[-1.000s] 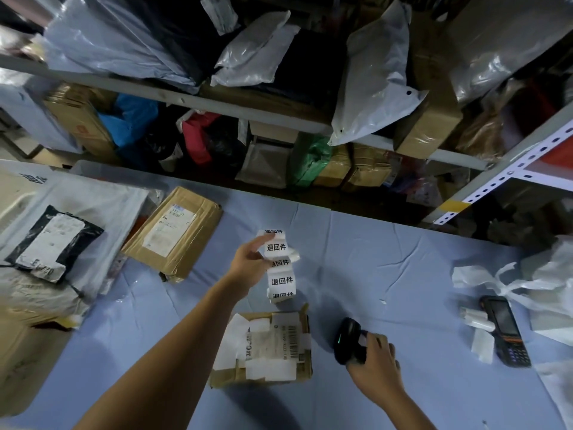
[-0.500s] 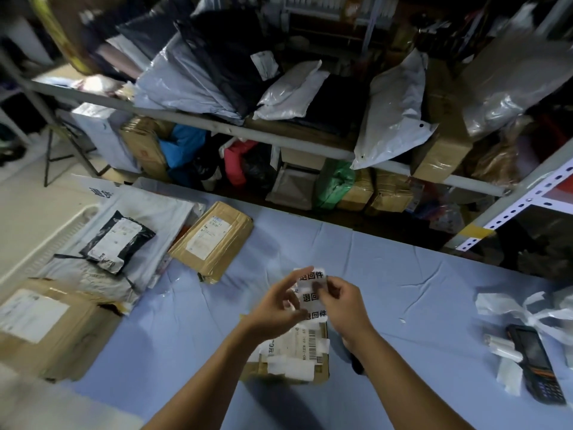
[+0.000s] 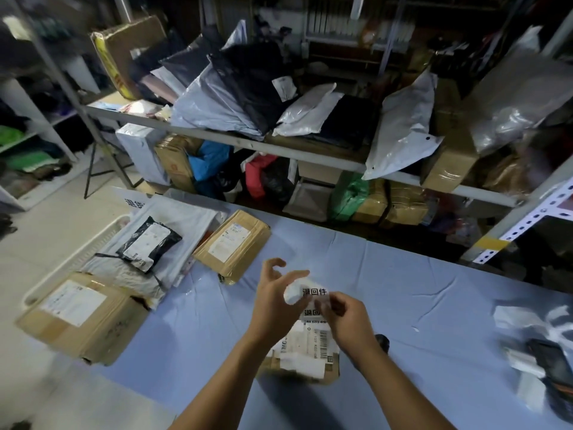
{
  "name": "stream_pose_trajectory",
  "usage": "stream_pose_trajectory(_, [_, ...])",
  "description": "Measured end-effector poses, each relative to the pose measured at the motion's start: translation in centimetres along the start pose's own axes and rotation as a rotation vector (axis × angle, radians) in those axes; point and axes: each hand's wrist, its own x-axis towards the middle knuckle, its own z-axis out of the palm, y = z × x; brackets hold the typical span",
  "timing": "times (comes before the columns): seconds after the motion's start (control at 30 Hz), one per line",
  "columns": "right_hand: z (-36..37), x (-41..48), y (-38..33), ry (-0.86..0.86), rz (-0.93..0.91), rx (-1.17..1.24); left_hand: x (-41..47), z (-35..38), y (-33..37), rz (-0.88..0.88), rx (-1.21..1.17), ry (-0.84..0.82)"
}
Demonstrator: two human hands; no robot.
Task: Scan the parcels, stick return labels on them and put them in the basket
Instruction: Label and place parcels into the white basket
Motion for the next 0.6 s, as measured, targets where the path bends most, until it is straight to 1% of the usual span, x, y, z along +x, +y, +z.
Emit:
stream_pose_trajectory(0.07, [0.0, -0.1, 0.0, 0.043, -0.004, 0.056, -0.4, 0.2, 0.3, 0.171, 0.175, -0.019])
stream_pose_trajectory(0.13, [-0.1, -0.2, -0.1, 0.025, 0.009, 0.106, -0.7, 0.3, 0.6, 0.295, 0.276, -0.068])
stream_pose_trajectory(0.17, [-0.2, -0.2, -0.2, -0.001, 0.013, 0.134, -0.8, 0.4, 0.7, 0.311, 0.281, -0.076])
stream_pose_trajectory(0.23, [-0.3, -0.3, -0.1, -0.043, 0.028, 0.183, -0.9, 0.5, 0.9, 0.288, 0.231, -0.058])
stream_pose_trajectory(0.37, [-0.8, -0.3, 0.4, -0.046, 0.052, 0.169, -0.7, 0.6, 1.1, 0.251, 0.2, -0.07])
stream_pose_trajectory(0.43, [-1.0, -0.4, 0.6, -0.04, 0.073, 0.163, -0.7, 0.5, 1.2, 0.27, 0.227, -0.104])
stream_pose_trajectory(0.5, [-1.2, -0.4, 0.6, -0.05, 0.083, 0.169, -0.7, 0.5, 1.2, 0.333, 0.301, -0.126])
stream_pose_trajectory(0.6, [-1.5, -0.4, 0.5, -0.1, 0.07, 0.198, -0.5, 0.6, 1.5, 0.361, 0.372, -0.142])
